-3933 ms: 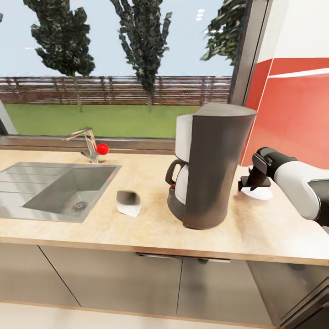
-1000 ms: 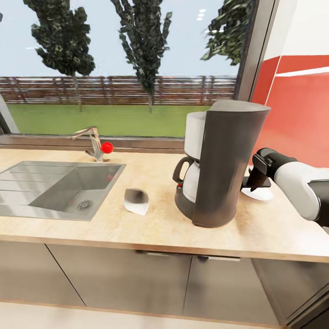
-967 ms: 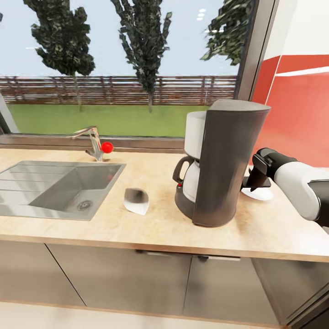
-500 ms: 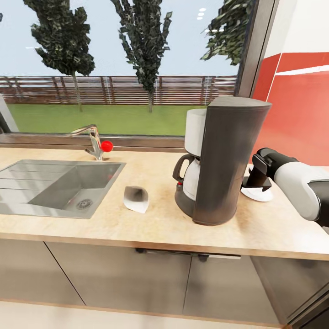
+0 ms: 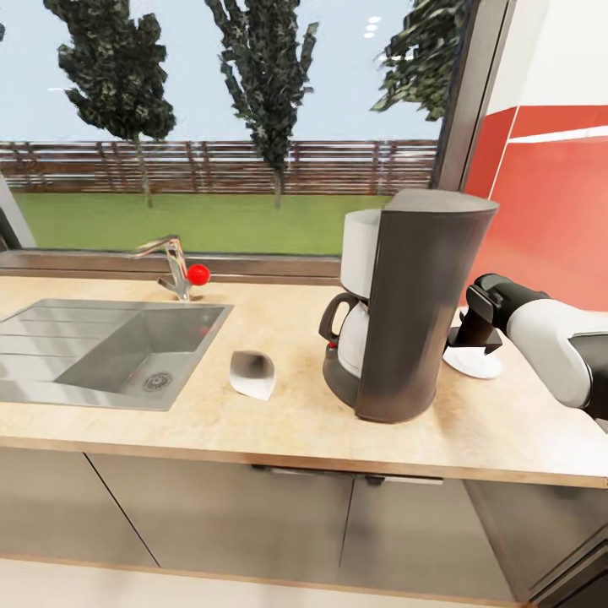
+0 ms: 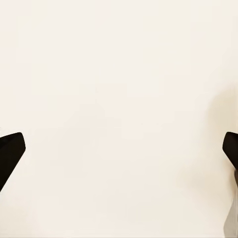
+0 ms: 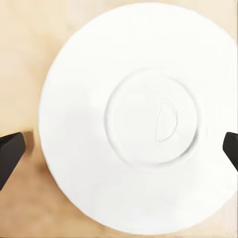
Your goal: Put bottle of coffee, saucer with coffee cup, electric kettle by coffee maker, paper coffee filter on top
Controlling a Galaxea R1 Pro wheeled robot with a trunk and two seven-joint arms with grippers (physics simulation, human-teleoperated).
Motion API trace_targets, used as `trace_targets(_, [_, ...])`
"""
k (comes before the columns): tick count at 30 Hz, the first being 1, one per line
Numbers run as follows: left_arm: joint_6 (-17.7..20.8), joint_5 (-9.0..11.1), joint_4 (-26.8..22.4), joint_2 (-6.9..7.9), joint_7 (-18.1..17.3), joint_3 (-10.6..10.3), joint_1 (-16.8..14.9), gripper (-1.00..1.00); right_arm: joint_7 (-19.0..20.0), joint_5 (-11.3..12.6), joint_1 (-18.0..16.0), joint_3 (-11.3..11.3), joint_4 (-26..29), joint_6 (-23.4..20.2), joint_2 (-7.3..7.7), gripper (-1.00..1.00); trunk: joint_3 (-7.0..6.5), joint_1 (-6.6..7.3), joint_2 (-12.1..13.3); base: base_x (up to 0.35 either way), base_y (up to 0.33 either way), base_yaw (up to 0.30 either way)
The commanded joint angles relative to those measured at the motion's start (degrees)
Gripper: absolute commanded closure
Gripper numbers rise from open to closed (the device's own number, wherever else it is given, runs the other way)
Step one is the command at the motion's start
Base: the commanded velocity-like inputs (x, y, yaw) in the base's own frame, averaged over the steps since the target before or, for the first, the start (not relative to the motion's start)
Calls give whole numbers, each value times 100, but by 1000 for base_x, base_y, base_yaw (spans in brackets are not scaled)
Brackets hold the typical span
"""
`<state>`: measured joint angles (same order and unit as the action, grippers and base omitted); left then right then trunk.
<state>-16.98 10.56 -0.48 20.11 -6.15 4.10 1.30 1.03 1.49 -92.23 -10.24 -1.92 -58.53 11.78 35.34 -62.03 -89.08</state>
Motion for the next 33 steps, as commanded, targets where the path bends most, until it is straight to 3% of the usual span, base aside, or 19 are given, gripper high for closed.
trace_targets(1, [0, 43, -5, 1, -53, 39, 2, -100, 11, 18, -7, -30, -10, -8, -1, -100, -14, 23, 39, 0, 0, 0])
trace_targets(18, [1, 44, -4, 1, -53, 41, -2, -100, -83, 11, -5, -30, -10, -23, 17, -100, -319, 396, 721, 0, 0, 0])
trace_targets(33, [-3, 43, -5, 6, -53, 47, 2, -100, -112, -6, 38, -34, -10, 18, 119, -100, -552, 682, 1242, 0, 0, 0])
